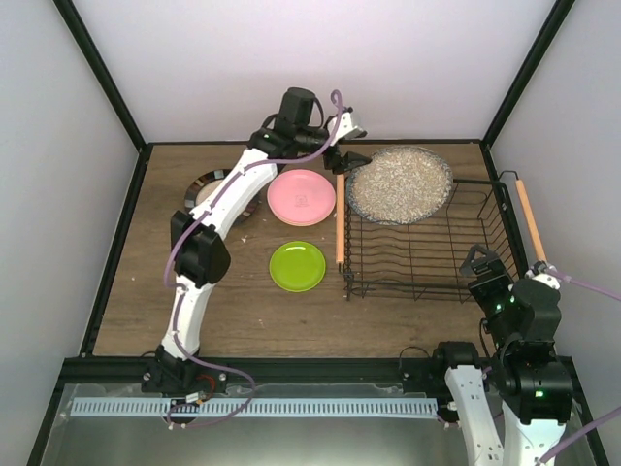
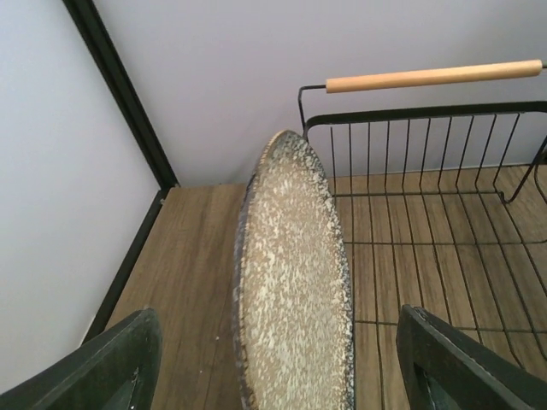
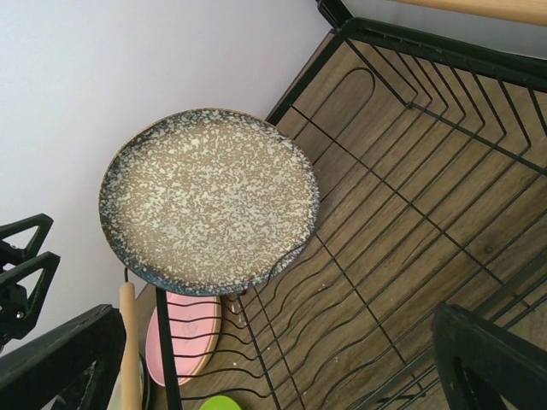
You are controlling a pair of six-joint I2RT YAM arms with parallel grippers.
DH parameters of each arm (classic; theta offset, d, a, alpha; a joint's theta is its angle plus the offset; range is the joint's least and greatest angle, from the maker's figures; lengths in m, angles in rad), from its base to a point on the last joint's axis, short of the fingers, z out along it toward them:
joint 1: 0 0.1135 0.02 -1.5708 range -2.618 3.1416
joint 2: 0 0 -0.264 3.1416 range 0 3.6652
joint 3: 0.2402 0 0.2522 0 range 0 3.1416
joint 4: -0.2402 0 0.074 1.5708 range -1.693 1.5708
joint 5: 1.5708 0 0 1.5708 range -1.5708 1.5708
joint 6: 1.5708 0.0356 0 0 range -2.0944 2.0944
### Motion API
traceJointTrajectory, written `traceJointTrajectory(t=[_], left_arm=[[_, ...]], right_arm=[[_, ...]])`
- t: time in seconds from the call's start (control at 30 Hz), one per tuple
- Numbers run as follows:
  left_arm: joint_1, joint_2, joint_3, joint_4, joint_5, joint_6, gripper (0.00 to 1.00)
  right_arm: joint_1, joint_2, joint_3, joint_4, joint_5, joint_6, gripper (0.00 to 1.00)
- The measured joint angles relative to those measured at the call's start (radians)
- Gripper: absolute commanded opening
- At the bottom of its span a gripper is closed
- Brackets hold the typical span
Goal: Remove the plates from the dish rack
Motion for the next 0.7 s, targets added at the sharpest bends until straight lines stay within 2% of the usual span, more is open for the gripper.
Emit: traceJointTrajectory(t=[0.27,0.57,0.63,0.7], left_arm=[[-0.044,0.039,0.003,0.018,-0.011,0.074,0.7],[-0.064,0.135,0.021,0.105,-0.06,0.066,0.67],[-0.067,0.154,0.028,0.128,-0.076,0.056,0.63],[-0.068,0.165,0.033,0.142,-0.089,0.048,0.53]], right_arm=[[0.0,0.004,0.009,-0.024,0.003,-0.006,1.0],[0.0,0.011,0.047,-0.049,0.012,-0.027,1.0],[0.0,0.015,0.056,-0.051,0.016,-0.033,1.0],[0.0,0.018,0.061,-0.054,0.019,-0.039,1.0]])
